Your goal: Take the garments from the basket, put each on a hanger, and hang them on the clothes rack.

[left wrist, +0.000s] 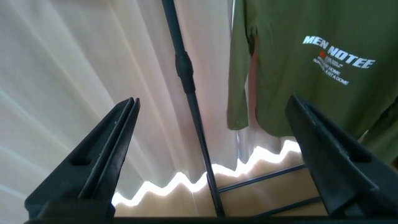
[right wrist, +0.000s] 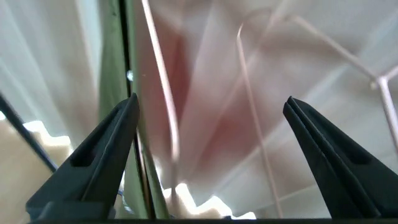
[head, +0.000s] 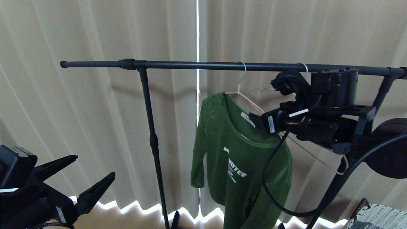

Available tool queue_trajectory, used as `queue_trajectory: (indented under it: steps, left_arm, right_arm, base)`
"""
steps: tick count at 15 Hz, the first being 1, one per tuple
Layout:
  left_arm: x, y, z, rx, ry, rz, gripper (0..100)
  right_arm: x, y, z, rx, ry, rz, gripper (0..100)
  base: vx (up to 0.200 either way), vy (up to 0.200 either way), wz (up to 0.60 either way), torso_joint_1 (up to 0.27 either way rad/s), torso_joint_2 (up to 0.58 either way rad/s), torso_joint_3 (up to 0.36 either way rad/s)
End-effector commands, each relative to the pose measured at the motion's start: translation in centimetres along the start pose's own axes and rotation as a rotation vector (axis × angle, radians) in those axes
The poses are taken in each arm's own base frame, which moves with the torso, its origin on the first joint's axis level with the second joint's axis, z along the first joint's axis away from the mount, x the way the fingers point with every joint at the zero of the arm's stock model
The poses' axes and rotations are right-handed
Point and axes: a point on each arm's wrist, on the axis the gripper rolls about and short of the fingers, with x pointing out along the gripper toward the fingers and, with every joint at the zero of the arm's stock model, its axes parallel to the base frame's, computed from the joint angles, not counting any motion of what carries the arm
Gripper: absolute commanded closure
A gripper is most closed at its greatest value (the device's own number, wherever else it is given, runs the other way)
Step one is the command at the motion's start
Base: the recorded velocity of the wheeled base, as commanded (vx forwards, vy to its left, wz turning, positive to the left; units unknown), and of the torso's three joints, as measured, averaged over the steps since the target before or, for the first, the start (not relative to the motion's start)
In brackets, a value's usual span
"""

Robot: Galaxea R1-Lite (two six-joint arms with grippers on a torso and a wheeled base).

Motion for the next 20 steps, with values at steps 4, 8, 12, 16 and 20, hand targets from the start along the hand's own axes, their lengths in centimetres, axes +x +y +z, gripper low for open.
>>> queue_trajectory:
  steps: [4,8,12,16,20]
  left_arm:
    - [0.0,0.0,-0.1,0.0,0.003,-0.001,0]
    - [0.0,-0.1,-0.3,0.002,0.014,-0.003,0]
    - [-0.1,0.0,-0.3,0.001,0.01,0.003,0]
    - [-0.4,0.2,-0.2,-0.002,0.0,0.022,0]
    - [-0.8,0.7,0.0,-0.005,-0.02,0.067,0]
  right_arm:
    - [-1.4,-0.4,-0.3,0.024,-0.083,0.018,0]
    - [-2.4,-0.9,-0.4,0.036,-0.116,0.013,0]
    - [-8.3,-5.1,-1.1,0.064,-0.165,-0.075,0]
    - [-11.6,-8.0,-3.2,0.039,-0.159,-0.193,0]
    - [-14.0,-9.2,-5.8,0.045,-0.132,-0.256,0]
  base:
    - [0.0,0.0,0.0,0.0,0.0,0.0]
    - [0.0,0.0,0.0,0.0,0.0,0.0]
    - [0.0,0.0,0.0,0.0,0.0,0.0]
    - [0.0,0.0,0.0,0.0,0.0,0.0]
    - [-0.2,0.0,0.0,0.007,0.0,-0.001]
